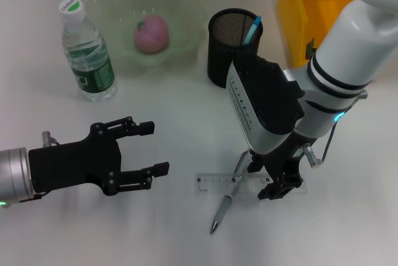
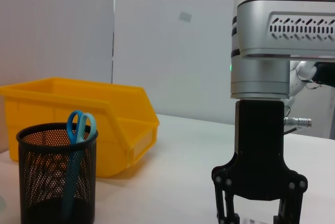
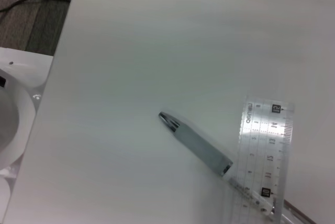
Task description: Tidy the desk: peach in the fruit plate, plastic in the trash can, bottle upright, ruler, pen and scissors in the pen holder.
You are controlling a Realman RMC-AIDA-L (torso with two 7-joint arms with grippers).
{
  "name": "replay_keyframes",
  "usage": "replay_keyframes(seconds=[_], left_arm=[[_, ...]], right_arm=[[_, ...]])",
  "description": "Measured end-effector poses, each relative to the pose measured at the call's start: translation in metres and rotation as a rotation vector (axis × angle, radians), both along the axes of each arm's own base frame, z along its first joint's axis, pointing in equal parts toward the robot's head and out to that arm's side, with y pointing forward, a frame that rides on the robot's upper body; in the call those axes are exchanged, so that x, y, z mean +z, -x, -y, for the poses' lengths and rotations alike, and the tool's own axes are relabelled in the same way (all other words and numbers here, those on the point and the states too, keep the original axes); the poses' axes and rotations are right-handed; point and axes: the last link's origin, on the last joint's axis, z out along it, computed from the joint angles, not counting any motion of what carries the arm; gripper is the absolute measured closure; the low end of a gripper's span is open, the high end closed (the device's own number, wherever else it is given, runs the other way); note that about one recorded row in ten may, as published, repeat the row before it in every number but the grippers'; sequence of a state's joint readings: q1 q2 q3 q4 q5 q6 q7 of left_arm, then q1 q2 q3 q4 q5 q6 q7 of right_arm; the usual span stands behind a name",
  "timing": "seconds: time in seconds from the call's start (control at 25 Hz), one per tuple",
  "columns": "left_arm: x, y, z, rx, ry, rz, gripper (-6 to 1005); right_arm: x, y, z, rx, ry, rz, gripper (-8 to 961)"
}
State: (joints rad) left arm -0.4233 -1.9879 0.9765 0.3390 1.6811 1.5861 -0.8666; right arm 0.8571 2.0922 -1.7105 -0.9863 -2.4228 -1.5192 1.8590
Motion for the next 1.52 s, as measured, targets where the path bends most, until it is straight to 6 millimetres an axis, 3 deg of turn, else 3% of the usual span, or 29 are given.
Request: replay_keyframes(seconds=[1.52], left_arm=[[0.0003,0.0018,0.0014,0.006,-0.005,-0.001,202]], right_arm=[[-0.0064,-0.0029,0.0016,0.028,-0.005,0.005,508]])
